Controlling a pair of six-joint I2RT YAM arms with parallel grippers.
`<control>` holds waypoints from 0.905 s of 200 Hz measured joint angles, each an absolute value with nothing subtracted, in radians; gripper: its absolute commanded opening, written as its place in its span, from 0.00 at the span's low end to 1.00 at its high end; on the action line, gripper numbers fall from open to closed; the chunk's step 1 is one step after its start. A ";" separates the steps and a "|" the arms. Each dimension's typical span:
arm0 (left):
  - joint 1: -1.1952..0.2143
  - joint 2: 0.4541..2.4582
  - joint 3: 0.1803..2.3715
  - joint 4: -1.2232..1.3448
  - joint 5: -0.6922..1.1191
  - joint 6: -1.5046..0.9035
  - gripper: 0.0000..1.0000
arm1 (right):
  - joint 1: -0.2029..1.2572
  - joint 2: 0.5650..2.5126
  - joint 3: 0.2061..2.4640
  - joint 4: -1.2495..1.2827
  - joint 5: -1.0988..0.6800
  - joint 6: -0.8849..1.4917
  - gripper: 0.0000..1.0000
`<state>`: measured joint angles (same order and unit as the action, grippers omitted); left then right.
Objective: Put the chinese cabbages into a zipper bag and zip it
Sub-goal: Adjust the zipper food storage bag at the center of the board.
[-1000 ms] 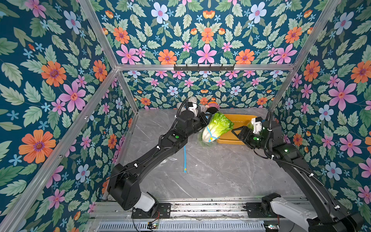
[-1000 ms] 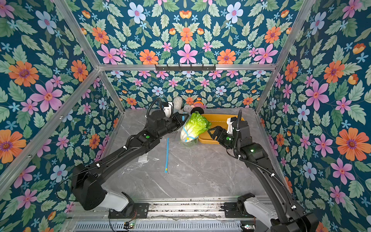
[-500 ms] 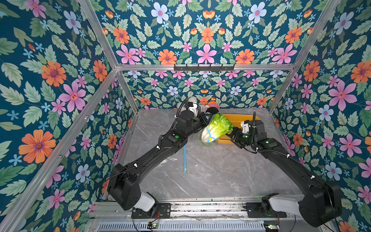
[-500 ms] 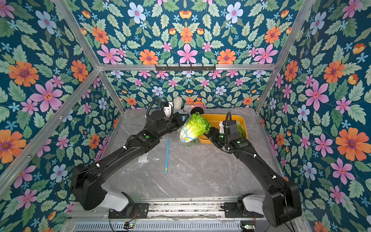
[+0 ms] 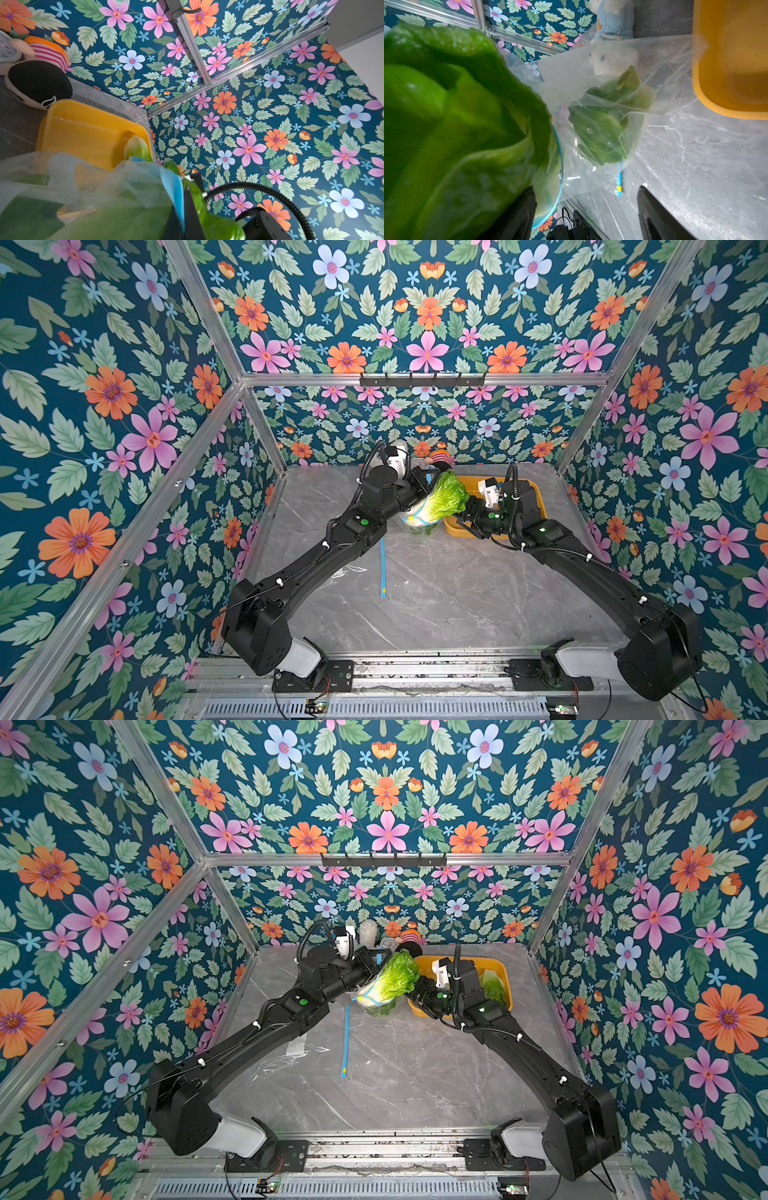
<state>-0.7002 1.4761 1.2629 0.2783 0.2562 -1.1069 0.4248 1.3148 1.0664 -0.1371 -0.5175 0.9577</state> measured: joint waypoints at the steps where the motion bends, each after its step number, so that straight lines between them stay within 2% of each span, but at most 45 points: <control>1: -0.700 1.475 1.261 0.281 0.257 -1.110 0.00 | 0.425 1.315 1.066 -0.137 -0.517 0.958 0.77; 84: -0.664 1.436 1.071 0.557 0.288 -1.413 0.00 | 0.430 1.285 0.985 -0.004 -0.549 0.998 0.64; 140: -0.664 1.454 1.019 0.707 0.282 -1.578 0.00 | 0.431 1.303 0.976 0.004 -0.554 1.019 0.54; 181: -0.664 1.458 1.018 0.743 0.279 -1.623 0.00 | 0.431 1.310 0.971 0.024 -0.554 1.024 0.50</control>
